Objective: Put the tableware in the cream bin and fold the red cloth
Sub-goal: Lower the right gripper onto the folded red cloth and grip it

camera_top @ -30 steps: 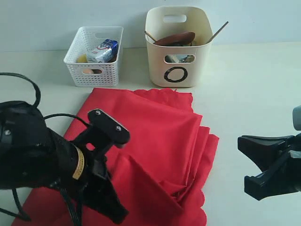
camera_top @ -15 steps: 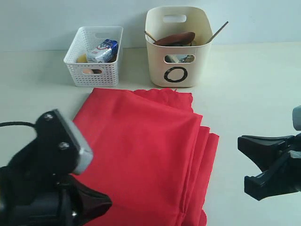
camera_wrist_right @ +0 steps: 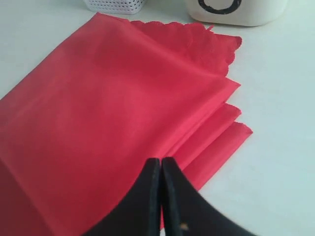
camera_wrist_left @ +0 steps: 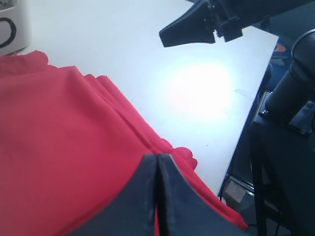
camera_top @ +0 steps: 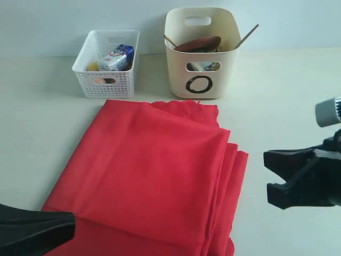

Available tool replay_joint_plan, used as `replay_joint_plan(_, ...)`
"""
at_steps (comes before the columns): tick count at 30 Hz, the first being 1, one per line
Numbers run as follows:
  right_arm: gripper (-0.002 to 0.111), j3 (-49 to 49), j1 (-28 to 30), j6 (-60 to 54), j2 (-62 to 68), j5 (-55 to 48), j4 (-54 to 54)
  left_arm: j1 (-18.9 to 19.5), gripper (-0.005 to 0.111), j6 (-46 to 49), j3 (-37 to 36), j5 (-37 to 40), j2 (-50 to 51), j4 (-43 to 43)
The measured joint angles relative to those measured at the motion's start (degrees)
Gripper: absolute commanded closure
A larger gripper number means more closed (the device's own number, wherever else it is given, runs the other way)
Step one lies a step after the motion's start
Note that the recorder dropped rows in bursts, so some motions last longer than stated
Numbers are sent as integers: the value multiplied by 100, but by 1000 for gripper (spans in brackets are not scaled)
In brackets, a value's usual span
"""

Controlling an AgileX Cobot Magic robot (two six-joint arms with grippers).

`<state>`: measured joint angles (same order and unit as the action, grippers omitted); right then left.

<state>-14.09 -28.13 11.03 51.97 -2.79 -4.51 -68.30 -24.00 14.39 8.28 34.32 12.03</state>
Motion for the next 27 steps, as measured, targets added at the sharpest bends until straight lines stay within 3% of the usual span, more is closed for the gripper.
replay_joint_plan(5,108,-365,-101,9,577,-160,-86,0,106,0,-185,-98,-170,49)
replay_joint_plan(16,108,-1407,-1257,25,2227,-128,-277,0,106,0,-530,-326,-168,58)
replay_joint_plan(27,108,-2927,-1429,-153,4294,-242,-295,0,106,0,-543,-386,-168,58)
